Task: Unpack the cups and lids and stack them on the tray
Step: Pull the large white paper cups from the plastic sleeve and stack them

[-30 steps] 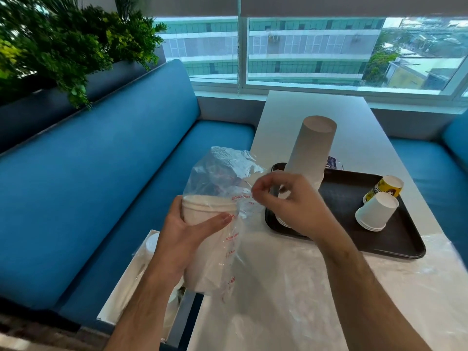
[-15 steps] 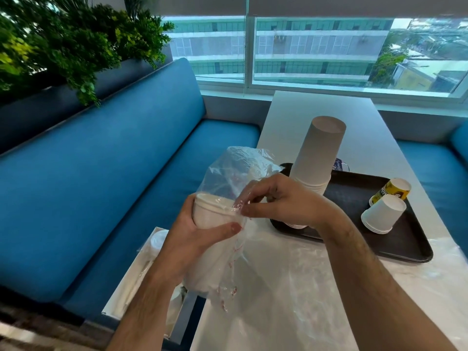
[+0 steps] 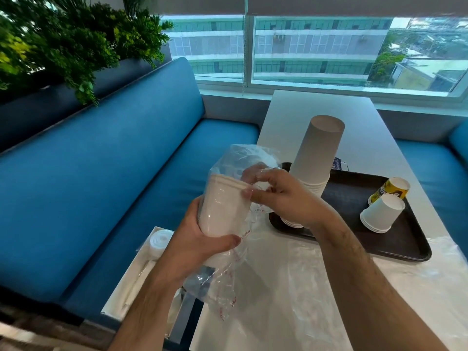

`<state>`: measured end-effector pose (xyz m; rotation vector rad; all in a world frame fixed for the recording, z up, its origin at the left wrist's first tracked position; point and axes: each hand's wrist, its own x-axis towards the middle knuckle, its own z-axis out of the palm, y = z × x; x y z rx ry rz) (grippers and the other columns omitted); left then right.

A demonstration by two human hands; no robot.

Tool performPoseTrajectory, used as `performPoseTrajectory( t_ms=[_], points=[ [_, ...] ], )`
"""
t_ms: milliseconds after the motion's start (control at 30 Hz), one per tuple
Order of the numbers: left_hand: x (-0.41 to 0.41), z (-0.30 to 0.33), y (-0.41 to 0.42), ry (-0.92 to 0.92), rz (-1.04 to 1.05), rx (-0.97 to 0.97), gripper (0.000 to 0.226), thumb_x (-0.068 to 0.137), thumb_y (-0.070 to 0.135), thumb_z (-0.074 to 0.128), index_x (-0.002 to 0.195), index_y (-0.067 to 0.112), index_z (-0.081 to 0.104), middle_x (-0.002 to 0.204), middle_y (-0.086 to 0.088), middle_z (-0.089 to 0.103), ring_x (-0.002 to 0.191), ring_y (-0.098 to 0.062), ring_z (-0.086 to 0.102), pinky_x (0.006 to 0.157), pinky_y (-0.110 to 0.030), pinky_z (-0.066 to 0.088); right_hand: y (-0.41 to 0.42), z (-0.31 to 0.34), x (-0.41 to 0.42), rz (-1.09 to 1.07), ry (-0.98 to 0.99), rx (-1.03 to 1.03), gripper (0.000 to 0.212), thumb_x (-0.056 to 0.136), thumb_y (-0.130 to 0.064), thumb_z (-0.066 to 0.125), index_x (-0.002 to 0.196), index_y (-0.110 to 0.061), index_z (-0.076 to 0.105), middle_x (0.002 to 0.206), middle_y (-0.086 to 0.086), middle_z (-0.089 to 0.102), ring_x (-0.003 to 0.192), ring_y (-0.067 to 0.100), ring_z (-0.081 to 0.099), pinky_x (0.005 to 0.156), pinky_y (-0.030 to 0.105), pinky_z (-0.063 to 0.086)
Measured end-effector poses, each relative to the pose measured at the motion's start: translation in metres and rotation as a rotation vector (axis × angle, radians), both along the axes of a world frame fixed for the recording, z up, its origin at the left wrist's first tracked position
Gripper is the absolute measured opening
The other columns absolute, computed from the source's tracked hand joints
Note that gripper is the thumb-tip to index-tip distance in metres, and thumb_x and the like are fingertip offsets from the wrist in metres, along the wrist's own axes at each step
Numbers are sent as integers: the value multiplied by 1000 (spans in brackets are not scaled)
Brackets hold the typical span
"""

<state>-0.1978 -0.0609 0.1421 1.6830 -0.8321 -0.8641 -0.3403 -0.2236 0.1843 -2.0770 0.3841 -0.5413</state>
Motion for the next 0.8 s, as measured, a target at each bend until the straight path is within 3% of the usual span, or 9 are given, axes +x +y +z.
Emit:
performPoseTrajectory(
  t_ms=[100, 200, 267, 400, 500, 567, 633, 733, 800],
  points=[
    [-2, 2, 1, -37, -31, 22, 95, 47, 41, 93, 131, 40, 47, 117, 8, 65, 103, -14, 66, 83, -42, 61, 3, 0, 1, -73, -24, 104, 20, 84, -37, 79, 83, -18, 73, 108, -14, 62, 109, 8, 58, 101, 42, 47],
    [-4, 2, 0, -60, -56, 45, 86, 60, 28, 95, 130, 40, 47, 114, 9, 66, 99, -13, 67, 73, -38, 63, 9, -1, 5, -104, 36, 129, 25, 70, -58, 81, 80, -35, 77, 118, -23, 62, 114, 5, 59, 102, 45, 50],
    [-3, 2, 0, -75, -64, 44, 86, 60, 28, 95, 130, 40, 47, 113, 10, 66, 99, -13, 67, 71, -39, 64, 8, -1, 7, -155, 38, 130, 38, 65, -64, 81, 80, -29, 80, 123, -23, 63, 115, 4, 60, 102, 44, 50],
    [2, -2, 1, -79, -58, 44, 87, 53, 37, 92, 128, 42, 48, 115, 11, 62, 104, -13, 63, 83, -41, 60, 0, -3, 4, -195, -90, 232, 27, 74, -40, 85, 71, -14, 78, 114, -19, 70, 105, 6, 66, 88, 33, 48],
    [7, -5, 4, -19, -26, 24, 82, 54, 36, 94, 125, 39, 53, 115, 9, 65, 97, -12, 67, 72, -31, 56, -7, -6, 1, -236, -258, 367, 32, 75, -30, 86, 70, -1, 73, 86, -10, 69, 90, 13, 65, 83, 31, 47],
    [10, -4, 7, 43, 2, -7, 77, 58, 31, 96, 124, 37, 56, 114, 10, 69, 96, -10, 70, 70, -25, 54, -12, -9, -3, -274, -274, 411, 41, 63, -38, 83, 76, -2, 69, 110, -9, 68, 107, 20, 64, 89, 38, 49],
    [12, -3, 8, 73, 35, -36, 87, 49, 42, 94, 127, 35, 57, 117, 11, 70, 103, -14, 70, 74, -29, 56, -15, -9, -9, -244, -226, 471, 48, 57, -38, 83, 94, -14, 64, 130, -8, 62, 104, 19, 66, 85, 38, 52],
    [13, 0, 6, 99, 96, -58, 96, 43, 48, 90, 131, 36, 55, 123, 6, 68, 107, -24, 68, 83, -42, 58, -16, -7, -23, -115, -146, 592, 74, 55, -28, 84, 122, -32, 55, 129, 0, 59, 103, 19, 66, 78, 37, 55],
    [14, 0, 4, 109, 109, -63, 92, 47, 47, 94, 130, 38, 54, 121, 5, 69, 105, -27, 67, 84, -44, 56, -18, -5, -31, -42, -61, 575, 73, 57, -21, 86, 122, -38, 58, 122, 2, 60, 104, 18, 65, 78, 35, 57]
  ],
)
